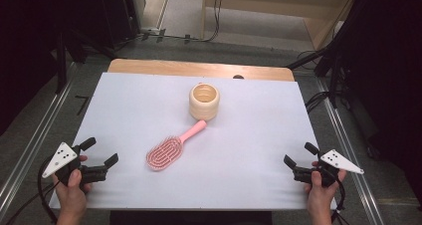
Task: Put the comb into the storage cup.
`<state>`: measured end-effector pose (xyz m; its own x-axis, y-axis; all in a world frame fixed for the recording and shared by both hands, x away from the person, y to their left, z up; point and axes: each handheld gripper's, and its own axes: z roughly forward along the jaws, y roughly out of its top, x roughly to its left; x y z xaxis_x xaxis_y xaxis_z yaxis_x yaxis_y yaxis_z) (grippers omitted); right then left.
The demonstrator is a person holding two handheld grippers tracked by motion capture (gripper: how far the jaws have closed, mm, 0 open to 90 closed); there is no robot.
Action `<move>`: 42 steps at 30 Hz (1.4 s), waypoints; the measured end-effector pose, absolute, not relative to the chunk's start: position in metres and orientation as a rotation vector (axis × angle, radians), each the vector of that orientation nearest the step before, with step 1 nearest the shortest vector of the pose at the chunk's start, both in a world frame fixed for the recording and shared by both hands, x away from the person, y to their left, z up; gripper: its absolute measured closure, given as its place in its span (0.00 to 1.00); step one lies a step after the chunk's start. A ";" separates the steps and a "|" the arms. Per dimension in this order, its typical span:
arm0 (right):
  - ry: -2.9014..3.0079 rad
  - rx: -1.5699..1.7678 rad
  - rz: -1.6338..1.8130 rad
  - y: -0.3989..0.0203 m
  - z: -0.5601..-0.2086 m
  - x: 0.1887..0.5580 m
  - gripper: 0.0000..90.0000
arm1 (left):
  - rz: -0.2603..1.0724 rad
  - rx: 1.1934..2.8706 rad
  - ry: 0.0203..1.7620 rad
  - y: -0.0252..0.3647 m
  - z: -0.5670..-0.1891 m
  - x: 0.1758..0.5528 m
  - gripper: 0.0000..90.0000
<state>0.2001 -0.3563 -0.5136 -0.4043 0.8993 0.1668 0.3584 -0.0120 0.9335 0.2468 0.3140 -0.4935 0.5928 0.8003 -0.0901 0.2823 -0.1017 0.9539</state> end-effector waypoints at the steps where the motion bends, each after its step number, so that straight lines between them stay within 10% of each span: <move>1: 1.779 1.299 1.417 -0.356 -0.512 0.200 0.00 | 0.556 1.664 0.907 0.314 -0.494 0.246 0.00; 20: 1.992 1.174 1.366 -0.310 -0.475 0.213 0.00 | 0.530 1.632 0.869 0.317 -0.494 0.245 0.00; 22: 1.994 1.166 1.362 -0.304 -0.470 0.216 0.13 | 0.533 1.631 0.870 0.317 -0.494 0.245 0.00; 30: 2.083 1.083 1.359 -0.269 -0.449 0.233 0.15 | 0.539 1.632 0.876 0.317 -0.494 0.244 0.00; 42: 2.206 0.933 1.404 -0.227 -0.418 0.259 0.59 | 0.533 1.643 0.879 0.316 -0.494 0.245 0.00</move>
<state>0.2586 -0.2273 -0.4179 -0.7158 0.6969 0.0451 0.3361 0.2871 0.8970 0.2453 0.3157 -0.4943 0.6174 0.7794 -0.1064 0.2658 -0.0794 0.9608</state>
